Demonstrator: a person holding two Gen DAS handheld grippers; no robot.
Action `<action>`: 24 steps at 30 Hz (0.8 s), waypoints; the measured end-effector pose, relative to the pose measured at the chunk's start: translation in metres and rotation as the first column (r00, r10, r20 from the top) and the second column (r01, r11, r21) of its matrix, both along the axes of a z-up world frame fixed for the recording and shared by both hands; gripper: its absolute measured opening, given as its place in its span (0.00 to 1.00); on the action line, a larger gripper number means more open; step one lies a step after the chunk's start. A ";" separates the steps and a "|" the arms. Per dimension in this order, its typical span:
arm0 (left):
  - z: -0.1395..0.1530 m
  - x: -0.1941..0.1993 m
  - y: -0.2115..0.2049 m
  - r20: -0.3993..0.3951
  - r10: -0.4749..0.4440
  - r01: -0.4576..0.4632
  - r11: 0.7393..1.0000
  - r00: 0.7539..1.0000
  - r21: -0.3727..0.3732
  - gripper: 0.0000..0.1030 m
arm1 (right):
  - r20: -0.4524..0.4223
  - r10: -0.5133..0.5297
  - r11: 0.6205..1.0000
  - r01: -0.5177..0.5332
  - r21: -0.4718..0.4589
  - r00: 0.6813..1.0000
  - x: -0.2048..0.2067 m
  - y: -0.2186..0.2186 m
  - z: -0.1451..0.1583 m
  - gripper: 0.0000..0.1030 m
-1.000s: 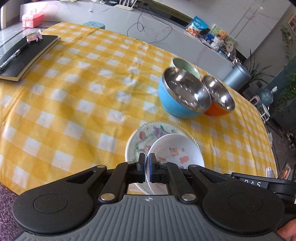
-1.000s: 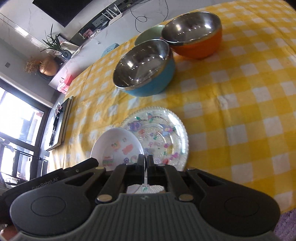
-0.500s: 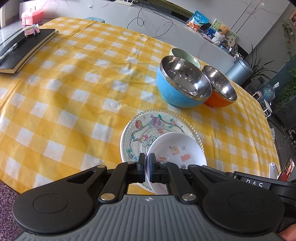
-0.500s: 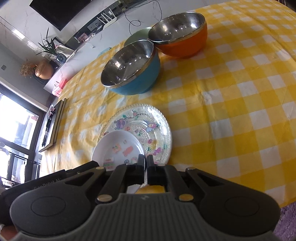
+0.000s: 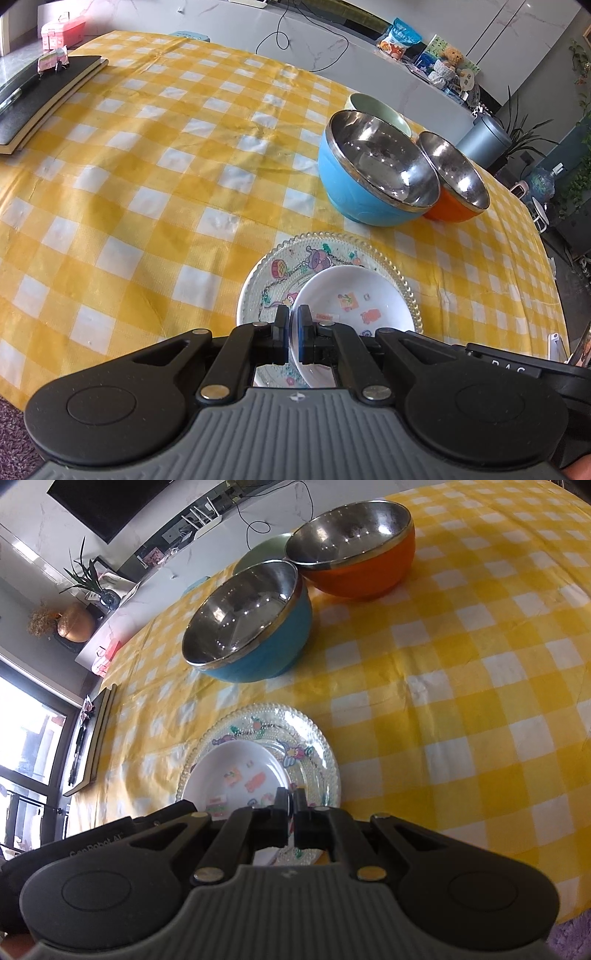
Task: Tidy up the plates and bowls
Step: 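Lower the sticker dish onto the glass plate with both grippers, then open both grippers and move them to the blue steel bowl rim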
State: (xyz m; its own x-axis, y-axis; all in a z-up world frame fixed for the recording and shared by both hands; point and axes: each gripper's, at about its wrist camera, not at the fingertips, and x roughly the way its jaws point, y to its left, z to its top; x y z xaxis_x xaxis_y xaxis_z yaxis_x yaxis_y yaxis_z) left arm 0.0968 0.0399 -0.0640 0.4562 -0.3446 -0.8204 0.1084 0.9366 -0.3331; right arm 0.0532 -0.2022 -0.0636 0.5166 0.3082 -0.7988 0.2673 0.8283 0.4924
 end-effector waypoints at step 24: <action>0.014 -0.010 0.000 0.084 -0.014 0.011 0.999 0.996 0.039 0.44 | 0.063 0.022 0.995 -0.016 -0.094 0.998 0.000 0.002 0.006 0.16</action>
